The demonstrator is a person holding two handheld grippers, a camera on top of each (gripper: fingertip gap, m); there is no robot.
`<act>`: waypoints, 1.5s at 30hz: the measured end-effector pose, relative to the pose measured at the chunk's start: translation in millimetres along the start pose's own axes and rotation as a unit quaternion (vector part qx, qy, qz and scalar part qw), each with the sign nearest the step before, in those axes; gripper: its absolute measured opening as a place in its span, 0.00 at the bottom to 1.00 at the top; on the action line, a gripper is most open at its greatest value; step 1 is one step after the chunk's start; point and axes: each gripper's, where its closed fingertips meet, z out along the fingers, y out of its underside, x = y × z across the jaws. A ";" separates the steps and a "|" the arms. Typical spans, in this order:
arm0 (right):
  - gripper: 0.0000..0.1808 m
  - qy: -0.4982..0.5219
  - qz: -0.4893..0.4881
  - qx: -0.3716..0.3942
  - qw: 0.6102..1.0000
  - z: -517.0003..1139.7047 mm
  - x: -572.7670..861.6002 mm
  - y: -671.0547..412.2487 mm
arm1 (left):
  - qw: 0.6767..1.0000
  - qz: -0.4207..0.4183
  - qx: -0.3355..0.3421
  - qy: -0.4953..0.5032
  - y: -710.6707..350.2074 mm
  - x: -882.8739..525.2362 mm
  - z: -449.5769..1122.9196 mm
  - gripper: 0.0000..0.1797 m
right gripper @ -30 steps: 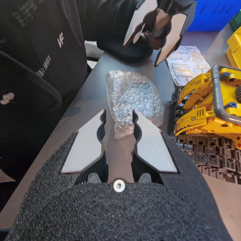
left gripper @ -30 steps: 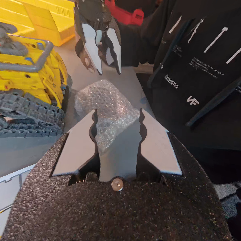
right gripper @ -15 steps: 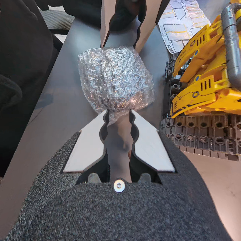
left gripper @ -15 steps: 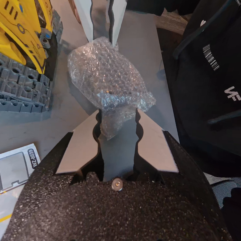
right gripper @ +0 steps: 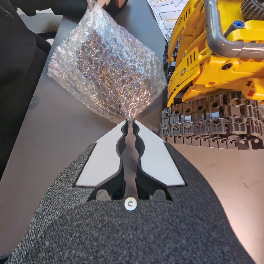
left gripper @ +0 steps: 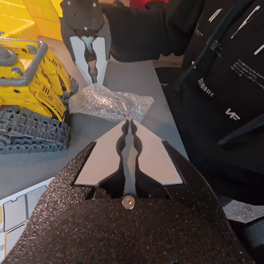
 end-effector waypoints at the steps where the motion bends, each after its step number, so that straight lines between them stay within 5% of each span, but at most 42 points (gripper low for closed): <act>1: 0.03 0.000 0.001 0.002 1.000 0.1 0.3 -1.1 | 1.000 0.007 0.012 0.001 -5.4 2.5 -0.7 0.01; 6: 0.09 0.049 -0.032 0.019 0.998 -29.7 3.8 -26.0 | 0.995 -0.006 0.092 -0.027 -36.6 -6.2 -13.4 0.01; 11: 0.16 0.072 -0.068 0.161 0.982 -82.5 -32.8 -115.9 | 0.987 -0.030 0.138 -0.083 -57.5 -28.9 -19.1 0.01; 14: 0.28 0.103 -0.028 0.136 0.985 -41.9 -29.9 -129.1 | 0.986 -0.018 0.136 -0.090 -69.6 -28.1 -9.2 0.01; 17: 0.09 0.104 -0.026 0.109 0.988 -11.6 -24.4 -124.2 | 0.988 -0.012 0.124 -0.094 -76.5 -24.0 -0.5 0.01; 23: 0.05 0.066 -0.261 0.094 0.959 -27.0 -50.3 -124.4 | 0.986 0.027 0.164 0.018 -94.9 11.4 -32.7 0.16; 26: 0.05 0.073 -0.380 0.033 0.922 -17.3 -57.3 -112.3 | 0.993 0.019 0.118 0.024 -92.6 -4.3 -30.4 0.24; 29: 0.04 0.064 -0.436 0.035 0.897 -2.8 -77.7 -100.8 | 0.997 0.017 -0.008 0.077 -55.7 -0.7 17.7 0.39; 31: 0.05 0.070 -0.439 0.011 0.896 -1.3 -83.8 -85.7 | 0.990 0.026 -0.092 0.106 -20.2 8.4 50.4 0.39; 37: 0.09 0.198 -0.267 -0.096 0.938 -29.6 -45.9 -3.7 | 0.990 -0.040 -0.129 -0.047 -12.1 -13.2 88.7 0.13; 45: 0.25 0.228 0.078 0.020 0.970 -61.1 -88.9 -15.9 | 0.974 -0.122 -0.095 -0.168 -14.2 -10.6 96.2 0.04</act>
